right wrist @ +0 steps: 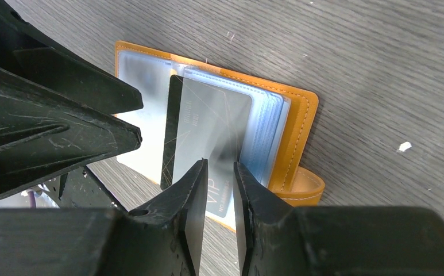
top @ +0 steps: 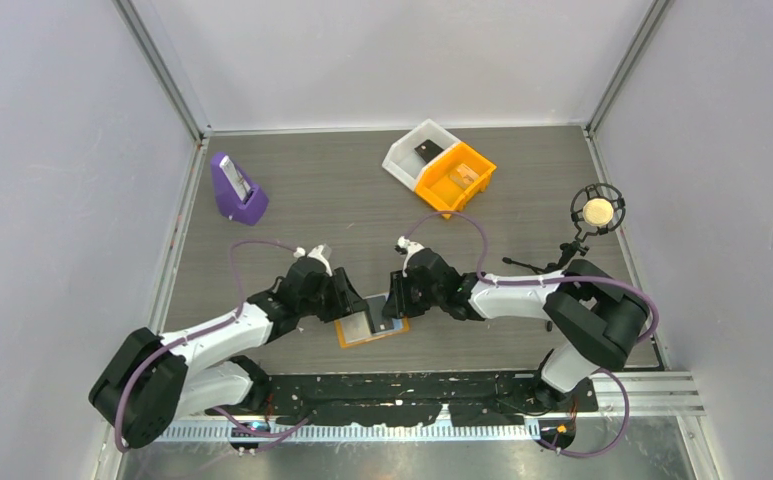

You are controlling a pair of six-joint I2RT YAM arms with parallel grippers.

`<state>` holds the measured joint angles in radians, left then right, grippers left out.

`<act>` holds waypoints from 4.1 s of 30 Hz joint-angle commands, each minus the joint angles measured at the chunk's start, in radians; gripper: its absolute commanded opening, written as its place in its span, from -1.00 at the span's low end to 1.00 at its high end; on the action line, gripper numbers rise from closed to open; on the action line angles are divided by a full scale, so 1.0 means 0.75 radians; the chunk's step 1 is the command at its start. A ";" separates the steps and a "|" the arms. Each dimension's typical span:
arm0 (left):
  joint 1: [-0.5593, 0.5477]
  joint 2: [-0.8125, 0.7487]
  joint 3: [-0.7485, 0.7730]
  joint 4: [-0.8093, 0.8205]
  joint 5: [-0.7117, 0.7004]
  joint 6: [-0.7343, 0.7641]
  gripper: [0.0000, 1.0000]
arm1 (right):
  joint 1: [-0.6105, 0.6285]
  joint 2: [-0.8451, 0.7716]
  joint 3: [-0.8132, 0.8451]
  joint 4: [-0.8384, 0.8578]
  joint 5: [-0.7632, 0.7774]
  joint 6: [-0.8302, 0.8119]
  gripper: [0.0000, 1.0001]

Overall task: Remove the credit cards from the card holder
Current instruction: Remove the credit card from the card holder, then place the credit card in the storage box.

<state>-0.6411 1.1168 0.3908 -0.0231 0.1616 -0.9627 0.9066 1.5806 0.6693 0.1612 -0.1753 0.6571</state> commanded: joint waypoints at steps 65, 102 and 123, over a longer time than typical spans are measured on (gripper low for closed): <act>0.042 -0.361 -0.050 -0.210 -0.091 0.070 -1.00 | -0.042 -0.088 -0.064 0.013 0.000 0.014 -0.47; 0.047 -0.493 0.139 -0.206 0.788 0.396 -1.00 | -0.224 -0.119 0.382 -0.414 -1.132 -0.574 -0.23; 0.047 -0.482 0.234 -0.394 0.611 0.492 -0.25 | -0.201 -0.179 0.325 -0.264 -1.202 -0.457 -0.89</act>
<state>-0.6056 0.7750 0.4931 -0.2703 0.6952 -0.6304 0.7547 1.5070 0.9028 -0.1081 -1.0786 0.2825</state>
